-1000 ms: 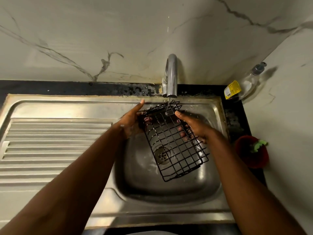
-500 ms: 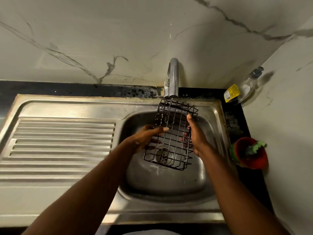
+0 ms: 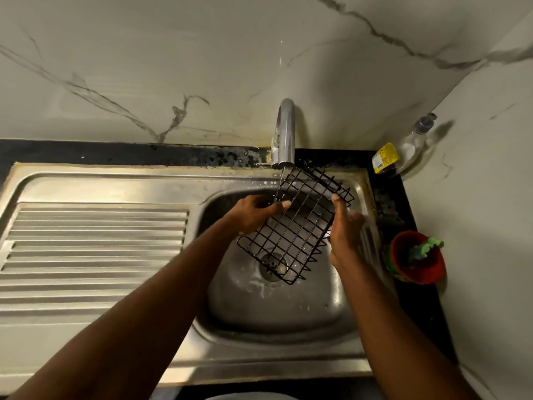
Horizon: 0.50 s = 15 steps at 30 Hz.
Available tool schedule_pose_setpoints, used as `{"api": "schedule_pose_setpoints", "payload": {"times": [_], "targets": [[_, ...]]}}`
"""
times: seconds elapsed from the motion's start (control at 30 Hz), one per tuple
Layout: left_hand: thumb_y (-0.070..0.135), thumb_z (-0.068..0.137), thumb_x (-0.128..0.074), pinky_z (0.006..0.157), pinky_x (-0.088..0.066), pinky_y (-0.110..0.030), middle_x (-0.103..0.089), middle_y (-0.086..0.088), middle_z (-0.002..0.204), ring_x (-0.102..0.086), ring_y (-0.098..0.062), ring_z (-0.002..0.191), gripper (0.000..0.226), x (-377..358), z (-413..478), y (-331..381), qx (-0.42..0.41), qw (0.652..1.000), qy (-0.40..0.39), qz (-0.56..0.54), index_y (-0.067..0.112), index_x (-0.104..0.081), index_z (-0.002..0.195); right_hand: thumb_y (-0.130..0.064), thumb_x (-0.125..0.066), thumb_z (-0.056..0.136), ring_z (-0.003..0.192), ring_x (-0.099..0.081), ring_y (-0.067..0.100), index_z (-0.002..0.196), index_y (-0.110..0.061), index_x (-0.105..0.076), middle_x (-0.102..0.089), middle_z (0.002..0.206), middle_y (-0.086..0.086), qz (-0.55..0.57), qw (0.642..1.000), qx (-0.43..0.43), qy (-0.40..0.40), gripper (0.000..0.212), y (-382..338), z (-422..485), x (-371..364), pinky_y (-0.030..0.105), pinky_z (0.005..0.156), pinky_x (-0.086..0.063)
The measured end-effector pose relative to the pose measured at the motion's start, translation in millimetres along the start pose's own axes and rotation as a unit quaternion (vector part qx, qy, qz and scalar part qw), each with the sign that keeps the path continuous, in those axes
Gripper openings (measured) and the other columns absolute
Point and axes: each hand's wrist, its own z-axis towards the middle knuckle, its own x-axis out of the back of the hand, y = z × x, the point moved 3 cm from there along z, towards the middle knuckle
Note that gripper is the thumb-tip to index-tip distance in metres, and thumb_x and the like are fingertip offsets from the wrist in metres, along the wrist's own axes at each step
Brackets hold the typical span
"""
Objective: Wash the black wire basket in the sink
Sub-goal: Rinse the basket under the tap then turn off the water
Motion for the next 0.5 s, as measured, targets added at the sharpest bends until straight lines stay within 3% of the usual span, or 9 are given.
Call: {"api": "schedule_pose_setpoints", "payload": {"times": [0.03,0.1,0.2,0.3,0.37,0.43,0.5], "targets": [[0.094,0.074,-0.054,0.094,-0.059,-0.044,-0.072,0.003,0.106,-0.07,-0.016,0.097,0.08,0.2,0.0,0.1,-0.007,1.0,-0.008,0.016,0.033,-0.067,0.124,-0.074,-0.067,0.08,0.111,-0.058,0.023,0.143,-0.004,-0.048,-0.056,0.135,0.015,-0.012,0.998,0.05,0.019,0.097,-6.1,3.6,4.9,0.024,0.075,-0.051],[0.088,0.078,-0.057,0.1,-0.056,-0.043,-0.072,0.007,0.115,-0.068,-0.013,0.105,0.074,1.1,-3.0,3.3,-0.027,0.998,-0.035,0.046,0.037,-0.064,0.132,-0.064,-0.071,0.084,0.115,-0.059,0.018,0.14,-0.013,-0.052,-0.058,0.136,0.005,-0.082,0.986,0.146,0.002,0.078,-19.0,13.5,14.6,0.021,0.078,-0.048],[0.071,0.086,-0.067,0.106,-0.047,-0.035,-0.066,0.007,0.135,-0.06,-0.01,0.121,0.069,2.2,-7.3,9.2,-0.054,0.994,-0.074,0.057,0.036,-0.053,0.145,-0.076,-0.067,0.078,0.113,-0.063,0.012,0.128,-0.028,-0.062,-0.064,0.124,-0.008,-0.226,0.937,0.211,-0.162,0.07,-39.2,26.6,17.2,0.026,0.083,-0.052],[0.065,0.088,-0.069,0.103,-0.045,-0.03,-0.063,0.004,0.141,-0.058,-0.012,0.127,0.073,4.7,-8.8,10.5,-0.057,0.992,-0.089,0.071,0.032,-0.048,0.15,-0.076,-0.07,0.073,0.128,-0.053,0.017,0.145,-0.035,-0.051,-0.055,0.14,-0.002,-0.329,0.879,0.153,-0.31,0.084,-51.8,38.5,11.7,0.043,0.102,-0.047],[0.061,0.089,-0.07,0.105,-0.045,-0.032,-0.062,0.003,0.142,-0.057,-0.014,0.129,0.072,9.7,-10.2,10.0,-0.061,0.992,-0.088,0.066,0.03,-0.048,0.15,-0.08,-0.074,0.066,0.133,-0.051,0.019,0.143,-0.04,-0.053,-0.055,0.146,-0.002,-0.307,0.884,0.117,-0.332,0.089,-58.6,45.0,9.4,0.047,0.108,-0.042],[0.061,0.088,-0.071,0.11,-0.046,-0.038,-0.062,0.003,0.144,-0.057,-0.014,0.13,0.072,16.0,-11.1,11.1,-0.059,0.994,-0.08,0.041,0.031,-0.048,0.149,-0.074,-0.072,0.072,0.129,-0.052,0.016,0.135,-0.037,-0.06,-0.061,0.135,-0.008,-0.259,0.902,0.085,-0.335,0.073,-59.5,47.8,9.5,0.041,0.103,-0.039],[0.061,0.089,-0.071,0.111,-0.047,-0.042,-0.063,0.004,0.143,-0.058,-0.014,0.128,0.071,21.6,-11.1,15.7,-0.068,0.994,-0.079,0.04,0.032,-0.049,0.149,-0.069,-0.07,0.08,0.119,-0.06,0.017,0.132,-0.036,-0.062,-0.064,0.129,-0.008,-0.226,0.906,0.038,-0.357,0.062,-53.2,49.4,9.6,0.043,0.098,-0.044]]}}
